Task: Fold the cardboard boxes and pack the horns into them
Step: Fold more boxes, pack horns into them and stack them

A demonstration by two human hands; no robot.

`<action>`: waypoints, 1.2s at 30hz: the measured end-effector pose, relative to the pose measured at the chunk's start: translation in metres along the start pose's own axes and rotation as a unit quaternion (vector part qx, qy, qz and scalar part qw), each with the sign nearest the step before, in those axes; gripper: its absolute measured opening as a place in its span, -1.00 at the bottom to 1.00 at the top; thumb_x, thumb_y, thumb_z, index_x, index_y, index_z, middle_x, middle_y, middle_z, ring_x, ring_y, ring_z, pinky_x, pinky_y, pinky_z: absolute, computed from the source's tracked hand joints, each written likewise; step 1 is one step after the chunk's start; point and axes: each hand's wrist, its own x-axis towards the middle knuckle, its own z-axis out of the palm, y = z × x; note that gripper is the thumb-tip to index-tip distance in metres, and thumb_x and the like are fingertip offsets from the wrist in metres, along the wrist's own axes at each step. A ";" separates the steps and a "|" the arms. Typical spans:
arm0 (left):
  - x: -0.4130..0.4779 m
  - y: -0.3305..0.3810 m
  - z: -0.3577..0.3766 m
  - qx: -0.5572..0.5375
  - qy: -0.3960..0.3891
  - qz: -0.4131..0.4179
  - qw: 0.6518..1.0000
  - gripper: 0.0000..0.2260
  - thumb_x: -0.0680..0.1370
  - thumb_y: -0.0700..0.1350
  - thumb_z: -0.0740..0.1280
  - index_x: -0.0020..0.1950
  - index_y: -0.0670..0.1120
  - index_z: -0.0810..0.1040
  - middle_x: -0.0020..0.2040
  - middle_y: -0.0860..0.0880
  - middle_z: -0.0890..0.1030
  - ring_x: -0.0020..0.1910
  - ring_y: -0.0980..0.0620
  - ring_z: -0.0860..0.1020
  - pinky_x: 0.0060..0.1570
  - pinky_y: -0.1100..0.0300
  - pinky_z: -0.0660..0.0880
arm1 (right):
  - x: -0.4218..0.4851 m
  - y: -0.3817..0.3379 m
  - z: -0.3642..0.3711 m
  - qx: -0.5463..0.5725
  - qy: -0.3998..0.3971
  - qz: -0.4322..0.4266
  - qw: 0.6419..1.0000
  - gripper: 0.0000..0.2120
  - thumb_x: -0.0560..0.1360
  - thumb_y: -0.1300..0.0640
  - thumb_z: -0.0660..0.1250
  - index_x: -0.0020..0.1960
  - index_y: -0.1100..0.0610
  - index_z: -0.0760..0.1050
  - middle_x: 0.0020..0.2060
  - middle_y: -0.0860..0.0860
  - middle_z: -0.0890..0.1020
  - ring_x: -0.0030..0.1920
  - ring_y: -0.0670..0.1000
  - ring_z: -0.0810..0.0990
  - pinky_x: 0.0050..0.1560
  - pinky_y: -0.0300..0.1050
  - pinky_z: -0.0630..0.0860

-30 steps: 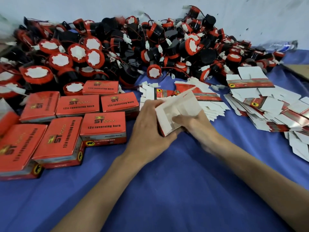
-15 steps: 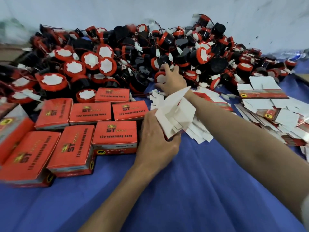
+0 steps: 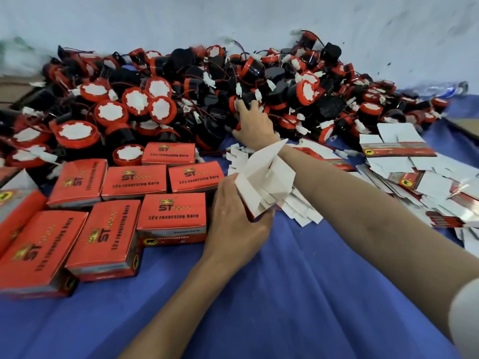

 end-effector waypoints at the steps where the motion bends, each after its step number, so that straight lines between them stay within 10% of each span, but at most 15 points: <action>1: 0.000 0.000 0.000 -0.001 -0.004 -0.003 1.000 -0.47 0.38 -0.09 0.52 0.20 0.05 0.29 0.13 0.10 0.44 0.15 0.14 0.44 0.06 0.35 0.38 | -0.002 0.003 -0.005 0.036 -0.010 0.000 0.999 -0.44 0.47 -0.03 0.38 0.37 0.12 0.26 0.25 0.19 0.35 0.15 0.31 0.48 -0.09 0.03 0.37; 12: 0.001 -0.001 -0.002 0.004 -0.028 -0.003 1.000 -0.48 0.39 -0.09 0.51 0.20 0.10 0.29 0.17 0.10 0.42 0.18 0.15 0.42 0.12 0.28 0.37 | -0.107 0.040 -0.149 0.413 0.070 -0.012 0.908 -0.70 0.50 -0.12 0.33 0.12 0.04 0.50 -0.02 -0.08 0.64 -0.01 -0.14 0.62 -0.10 -0.42 0.46; 18: 0.003 -0.002 -0.003 -0.009 -0.079 -0.026 0.996 -0.50 0.38 -0.03 0.52 0.16 0.16 0.30 0.15 0.18 0.49 0.15 0.20 0.46 0.02 0.39 0.38 | -0.144 0.034 -0.193 0.343 0.051 -0.213 0.913 -0.62 0.59 -0.19 0.13 0.21 0.07 0.16 0.11 0.30 0.52 0.09 0.18 0.59 -0.01 -0.05 0.56; 23: 0.005 -0.003 -0.005 -0.009 -0.095 -0.041 0.995 -0.49 0.35 0.02 0.55 0.11 0.21 0.29 0.12 0.23 0.51 0.10 0.29 0.48 -0.06 0.49 0.38 | -0.152 0.026 -0.217 0.240 -0.029 -0.219 0.945 -0.27 0.47 -0.41 0.12 0.34 0.16 0.20 -0.09 -0.08 0.55 -0.23 0.03 0.63 -0.29 -0.08 0.58; 27: 0.006 -0.004 -0.006 -0.010 -0.097 -0.042 0.994 -0.50 0.35 0.00 0.54 0.12 0.18 0.31 0.09 0.23 0.52 0.07 0.32 0.48 -0.08 0.52 0.39 | -0.166 0.019 -0.212 0.141 -0.147 -0.257 0.945 -0.36 0.32 -0.45 0.27 0.28 -0.16 0.33 0.00 -0.17 0.54 -0.03 -0.19 0.53 -0.02 -0.45 0.41; 36: 0.007 -0.002 -0.009 -0.015 -0.106 -0.041 0.993 -0.50 0.32 -0.04 0.57 0.02 0.24 0.30 0.01 0.29 0.50 -0.07 0.58 0.41 -0.16 0.65 0.32 | -0.170 -0.008 -0.174 -0.086 -0.171 -0.223 0.956 -0.36 0.27 -0.44 0.20 0.30 -0.26 0.30 0.03 -0.22 0.51 0.06 -0.01 0.52 -0.06 -0.05 0.46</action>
